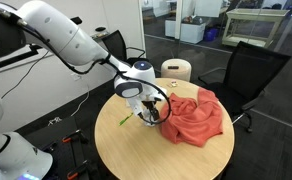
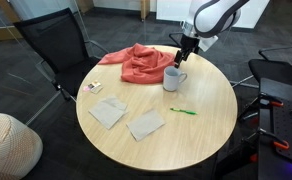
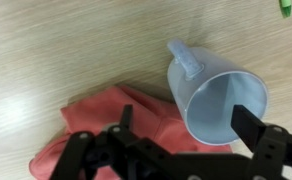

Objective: Move the white mug to the right

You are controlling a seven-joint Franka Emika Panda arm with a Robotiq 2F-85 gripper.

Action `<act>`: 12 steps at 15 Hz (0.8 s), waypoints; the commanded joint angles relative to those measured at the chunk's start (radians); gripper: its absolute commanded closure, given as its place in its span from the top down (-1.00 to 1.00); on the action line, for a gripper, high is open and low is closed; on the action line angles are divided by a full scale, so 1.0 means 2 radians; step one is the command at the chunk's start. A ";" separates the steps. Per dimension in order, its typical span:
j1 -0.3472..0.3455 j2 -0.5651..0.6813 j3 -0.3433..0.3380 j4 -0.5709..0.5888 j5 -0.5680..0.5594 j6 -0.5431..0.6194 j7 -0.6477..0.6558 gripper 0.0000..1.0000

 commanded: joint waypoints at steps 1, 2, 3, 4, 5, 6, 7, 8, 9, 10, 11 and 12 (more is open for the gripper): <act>-0.006 0.019 0.006 0.015 -0.015 0.010 0.012 1.00; -0.004 0.023 0.005 0.018 -0.017 0.010 0.015 1.00; -0.003 0.028 0.003 0.021 -0.020 0.010 0.017 1.00; -0.002 0.032 0.003 0.023 -0.023 0.009 0.019 1.00; -0.002 0.036 0.002 0.025 -0.027 0.009 0.021 1.00; -0.001 0.041 0.002 0.029 -0.030 0.009 0.023 1.00; 0.000 0.045 0.001 0.032 -0.034 0.008 0.025 1.00; 0.001 0.049 0.000 0.035 -0.036 0.008 0.026 1.00; 0.001 0.053 -0.001 0.039 -0.038 0.007 0.028 1.00; 0.002 0.057 -0.002 0.042 -0.042 0.007 0.031 1.00; 0.003 0.061 -0.002 0.046 -0.045 0.007 0.036 1.00; 0.004 0.064 -0.002 0.049 -0.048 0.006 0.039 1.00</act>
